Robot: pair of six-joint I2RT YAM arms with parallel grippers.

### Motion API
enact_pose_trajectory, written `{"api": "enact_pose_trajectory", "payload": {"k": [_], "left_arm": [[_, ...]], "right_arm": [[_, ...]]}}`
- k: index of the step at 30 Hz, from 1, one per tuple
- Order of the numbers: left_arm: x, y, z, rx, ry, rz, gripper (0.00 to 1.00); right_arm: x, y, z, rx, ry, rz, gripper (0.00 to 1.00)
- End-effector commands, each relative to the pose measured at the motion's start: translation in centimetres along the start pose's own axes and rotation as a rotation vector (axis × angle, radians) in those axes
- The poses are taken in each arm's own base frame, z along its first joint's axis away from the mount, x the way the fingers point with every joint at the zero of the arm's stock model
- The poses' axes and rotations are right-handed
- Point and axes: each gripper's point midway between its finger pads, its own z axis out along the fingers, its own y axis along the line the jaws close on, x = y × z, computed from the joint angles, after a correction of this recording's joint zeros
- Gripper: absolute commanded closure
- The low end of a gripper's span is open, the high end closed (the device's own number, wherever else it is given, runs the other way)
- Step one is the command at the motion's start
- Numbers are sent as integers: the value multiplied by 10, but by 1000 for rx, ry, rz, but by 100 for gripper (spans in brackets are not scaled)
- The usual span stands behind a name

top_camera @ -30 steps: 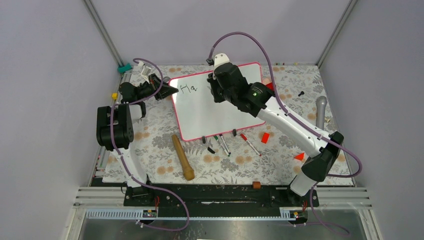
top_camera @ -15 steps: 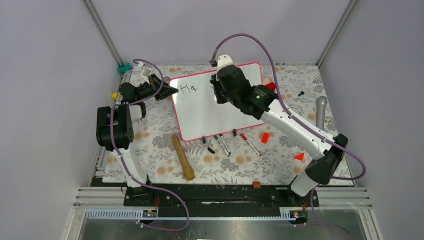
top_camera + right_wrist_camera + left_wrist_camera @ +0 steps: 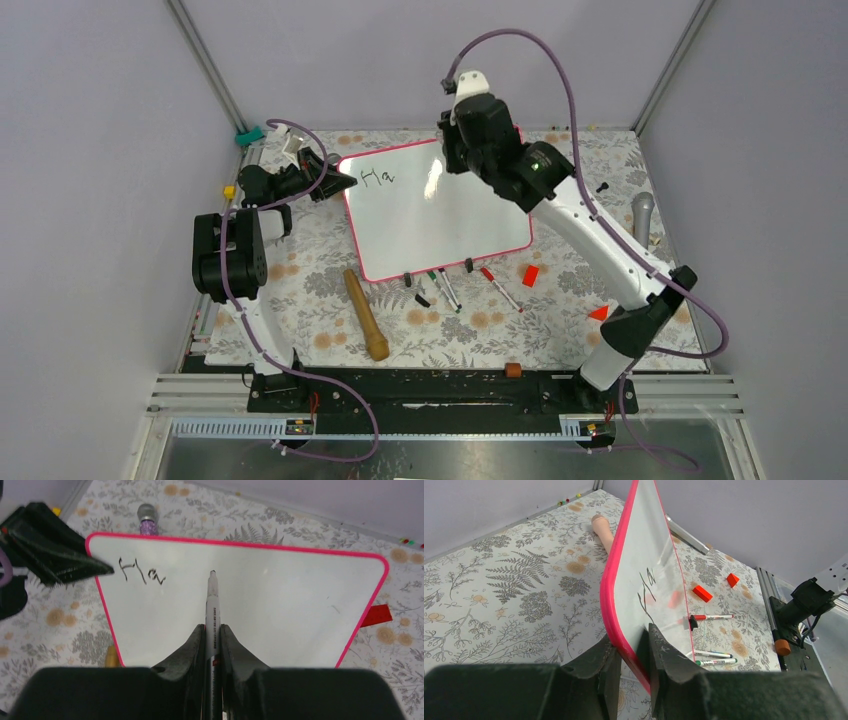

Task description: Write a sentence on the whiteboard

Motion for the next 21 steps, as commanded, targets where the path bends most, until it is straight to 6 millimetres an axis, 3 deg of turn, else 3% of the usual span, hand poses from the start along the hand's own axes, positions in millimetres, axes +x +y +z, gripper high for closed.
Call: {"api": "enact_pose_trajectory", "payload": {"k": [1, 7, 13, 17, 21], "left_arm": [[44, -27, -5, 251, 181, 247, 100], [44, -26, -4, 254, 184, 239, 100], [44, -27, -4, 254, 183, 243, 100], [44, -28, -4, 254, 182, 248, 100], [45, -28, -4, 255, 182, 250, 100]], "right_arm": [[-38, -28, 8, 57, -22, 63, 100], [-58, -97, 41, 193, 18, 148, 100], [-67, -161, 97, 201, -33, 363, 100], [-78, -182, 140, 127, -131, 475, 100], [-94, -191, 174, 26, -230, 527, 100]]}}
